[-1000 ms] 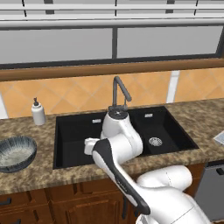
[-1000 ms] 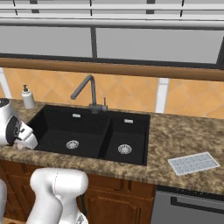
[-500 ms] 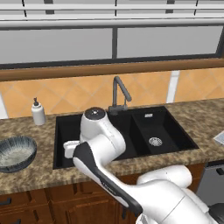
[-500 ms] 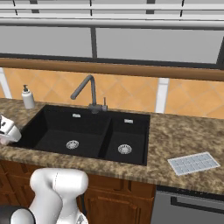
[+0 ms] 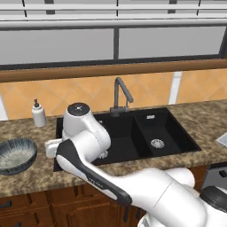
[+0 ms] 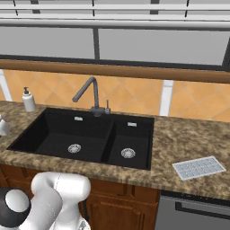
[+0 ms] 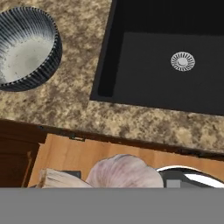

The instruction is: Pick the garlic from the sink and place it in the bowl. Then pick the bowl and place it in the microwave. Then close the microwave door and press the start button.

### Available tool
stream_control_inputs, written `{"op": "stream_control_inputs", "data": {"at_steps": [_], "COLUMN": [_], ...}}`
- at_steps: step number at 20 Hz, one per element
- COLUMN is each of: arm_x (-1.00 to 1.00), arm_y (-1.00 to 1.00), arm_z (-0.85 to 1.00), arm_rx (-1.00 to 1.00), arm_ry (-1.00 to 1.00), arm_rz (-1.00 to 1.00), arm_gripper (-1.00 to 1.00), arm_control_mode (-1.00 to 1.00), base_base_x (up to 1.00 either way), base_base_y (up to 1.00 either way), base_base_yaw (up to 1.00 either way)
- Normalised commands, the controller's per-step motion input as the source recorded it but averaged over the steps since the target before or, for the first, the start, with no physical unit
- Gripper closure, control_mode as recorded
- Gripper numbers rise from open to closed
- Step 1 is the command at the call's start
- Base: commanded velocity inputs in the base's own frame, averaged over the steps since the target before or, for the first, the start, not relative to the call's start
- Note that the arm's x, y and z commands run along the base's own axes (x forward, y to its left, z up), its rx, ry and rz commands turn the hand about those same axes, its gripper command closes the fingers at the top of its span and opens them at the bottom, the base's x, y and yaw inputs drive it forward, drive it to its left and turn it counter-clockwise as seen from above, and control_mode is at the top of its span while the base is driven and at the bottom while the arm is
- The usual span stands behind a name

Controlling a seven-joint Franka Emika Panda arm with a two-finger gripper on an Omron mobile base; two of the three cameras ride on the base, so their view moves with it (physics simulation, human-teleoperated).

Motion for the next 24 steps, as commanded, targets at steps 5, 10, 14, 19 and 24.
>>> {"op": "stream_control_inputs", "data": {"at_steps": [5, 10, 14, 19, 24], "arm_x": [0.33, 0.30, 0.24, 0.23, 0.23], "arm_y": [0.60, 0.64, 0.44, 0.32, 0.25], "arm_z": [0.00, 0.00, 0.00, 0.00, 0.00], "arm_rx": [0.00, 0.00, 0.00, 0.00, 0.00], "arm_ry": [0.00, 0.00, 0.00, 0.00, 0.00], "arm_rz": [0.05, 0.00, 0.00, -0.03, -0.07], "arm_gripper": [1.00, 1.00, 1.00, 1.00, 1.00], "arm_control_mode": [-1.00, -1.00, -1.00, -1.00, -1.00], "base_base_x": [0.00, 0.00, 0.00, 0.00, 0.00], "base_base_y": [0.00, 0.00, 0.00, 0.00, 0.00], "base_base_yaw": [0.00, 0.00, 0.00, 0.00, 0.00]}}
